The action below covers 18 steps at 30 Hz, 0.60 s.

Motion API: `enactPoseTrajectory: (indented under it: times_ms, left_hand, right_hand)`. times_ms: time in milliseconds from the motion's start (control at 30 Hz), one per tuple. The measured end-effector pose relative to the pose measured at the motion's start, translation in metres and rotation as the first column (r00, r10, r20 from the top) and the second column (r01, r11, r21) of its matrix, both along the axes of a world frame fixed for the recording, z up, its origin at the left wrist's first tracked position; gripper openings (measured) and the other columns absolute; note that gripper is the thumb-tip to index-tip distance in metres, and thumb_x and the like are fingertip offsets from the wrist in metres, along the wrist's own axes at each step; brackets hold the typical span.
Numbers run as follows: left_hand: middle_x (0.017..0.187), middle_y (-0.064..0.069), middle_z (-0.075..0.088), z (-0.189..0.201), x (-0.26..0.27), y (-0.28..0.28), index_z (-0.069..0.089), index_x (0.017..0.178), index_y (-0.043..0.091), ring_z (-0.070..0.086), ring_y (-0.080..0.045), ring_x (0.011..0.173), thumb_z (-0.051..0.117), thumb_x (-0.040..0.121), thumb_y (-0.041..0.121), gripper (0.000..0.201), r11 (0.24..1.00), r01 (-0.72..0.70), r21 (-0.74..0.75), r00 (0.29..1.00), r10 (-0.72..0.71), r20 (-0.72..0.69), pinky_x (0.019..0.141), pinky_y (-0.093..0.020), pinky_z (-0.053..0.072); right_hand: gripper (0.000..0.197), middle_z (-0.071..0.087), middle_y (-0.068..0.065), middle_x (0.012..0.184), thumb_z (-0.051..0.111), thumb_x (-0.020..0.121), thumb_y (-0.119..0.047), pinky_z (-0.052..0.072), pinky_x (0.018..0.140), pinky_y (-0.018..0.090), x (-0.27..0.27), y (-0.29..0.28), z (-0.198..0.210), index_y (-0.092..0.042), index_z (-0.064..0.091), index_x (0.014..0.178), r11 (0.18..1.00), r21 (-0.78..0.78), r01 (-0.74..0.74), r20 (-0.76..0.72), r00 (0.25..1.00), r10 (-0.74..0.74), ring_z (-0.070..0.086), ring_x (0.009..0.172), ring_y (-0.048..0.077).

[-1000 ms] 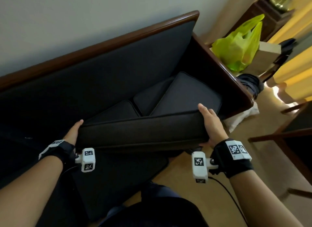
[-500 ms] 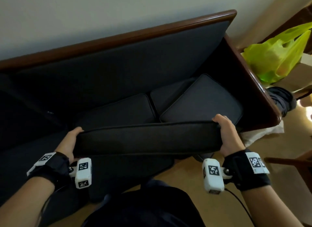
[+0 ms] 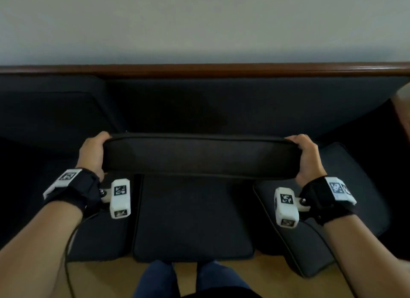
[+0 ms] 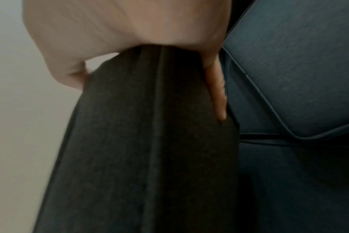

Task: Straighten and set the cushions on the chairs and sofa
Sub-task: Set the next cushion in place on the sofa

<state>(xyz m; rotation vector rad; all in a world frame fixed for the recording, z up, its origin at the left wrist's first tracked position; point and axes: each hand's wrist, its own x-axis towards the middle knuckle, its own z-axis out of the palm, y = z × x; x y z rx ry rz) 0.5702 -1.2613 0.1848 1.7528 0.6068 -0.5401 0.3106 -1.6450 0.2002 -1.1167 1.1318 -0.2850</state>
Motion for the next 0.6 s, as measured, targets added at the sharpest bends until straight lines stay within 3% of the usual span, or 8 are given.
enactPoseTrajectory:
  times_ms: [67,133,233,300,400,500,600]
  left_hand:
    - [0.117,-0.007,0.065,-0.006,0.016,-0.009,0.063,0.117,0.024,0.063,-0.029,0.106,0.069,0.058,0.057,0.068,1.0,-0.021,-0.006,1.0,0.021,0.01,0.078,-0.048,0.054]
    - [0.128,-0.003,0.058,-0.014,0.025,-0.023,0.055,0.126,0.029,0.056,-0.026,0.113,0.068,0.07,0.058,0.065,0.999,-0.019,-0.032,1.0,0.02,0.017,0.084,-0.049,0.051]
    - [0.141,-0.002,0.045,-0.035,0.033,-0.041,0.037,0.144,0.028,0.047,-0.024,0.121,0.065,0.083,0.049,0.07,0.999,0.052,0.006,0.999,-0.052,0.009,0.102,-0.051,0.043]
    - [0.15,-0.003,0.037,-0.046,0.036,-0.045,0.025,0.15,0.035,0.043,-0.027,0.131,0.07,0.074,0.054,0.091,0.996,0.068,0.053,0.997,-0.069,0.026,0.106,-0.05,0.041]
    - [0.157,0.0,0.029,-0.057,0.051,-0.051,0.019,0.151,0.041,0.038,-0.026,0.138,0.076,0.055,0.059,0.113,0.996,0.062,0.068,0.995,-0.068,0.076,0.112,-0.048,0.035]
    - [0.157,-0.002,0.03,-0.05,0.071,-0.075,0.027,0.152,0.034,0.041,-0.023,0.135,0.075,0.072,0.046,0.093,0.996,0.089,-0.003,0.989,-0.088,0.12,0.104,-0.033,0.04]
    - [0.154,-0.004,0.037,-0.037,0.082,-0.105,0.03,0.152,0.027,0.04,-0.024,0.138,0.065,0.09,0.033,0.072,0.976,0.218,-0.009,0.971,-0.215,0.107,0.105,-0.032,0.039]
  right_hand:
    - [0.039,0.062,0.008,0.095,0.067,0.061,-0.044,0.051,0.074,0.038,0.028,-0.012,-0.017,-0.023,0.066,0.093,1.0,-0.023,-0.019,-0.004,1.0,0.019,0.061,0.092,0.03]
    - [0.031,0.061,0.005,0.107,0.065,0.069,-0.048,0.052,0.079,0.041,0.054,-0.021,-0.036,-0.032,0.065,0.095,0.994,-0.092,-0.054,-0.06,0.997,0.049,0.06,0.105,0.03]
    - [0.059,0.055,0.003,0.126,0.07,0.072,-0.054,0.053,0.082,0.047,0.079,-0.025,-0.064,-0.036,0.051,0.124,0.981,-0.124,-0.152,-0.236,0.964,0.12,0.055,0.111,0.029]
    - [0.083,0.055,0.003,0.129,0.074,0.063,-0.058,0.054,0.091,0.051,0.09,-0.025,-0.076,-0.032,0.043,0.135,0.97,-0.184,-0.16,-0.279,0.955,0.104,0.057,0.114,0.028]
    - [0.097,0.053,0.007,0.135,0.076,0.058,-0.052,0.051,0.1,0.048,0.109,-0.028,-0.085,-0.022,0.038,0.142,0.966,-0.238,-0.105,-0.215,0.975,0.053,0.056,0.118,0.028]
    - [0.1,0.044,0.012,0.146,0.076,0.067,-0.037,0.044,0.108,0.047,0.135,-0.038,-0.089,-0.019,0.026,0.152,0.971,-0.226,-0.083,-0.187,0.982,0.04,0.048,0.129,0.032]
    - [0.101,0.038,0.01,0.154,0.073,0.075,-0.029,0.039,0.112,0.049,0.157,-0.047,-0.09,-0.025,0.014,0.156,0.975,-0.18,-0.13,-0.184,0.978,0.096,0.043,0.136,0.032]
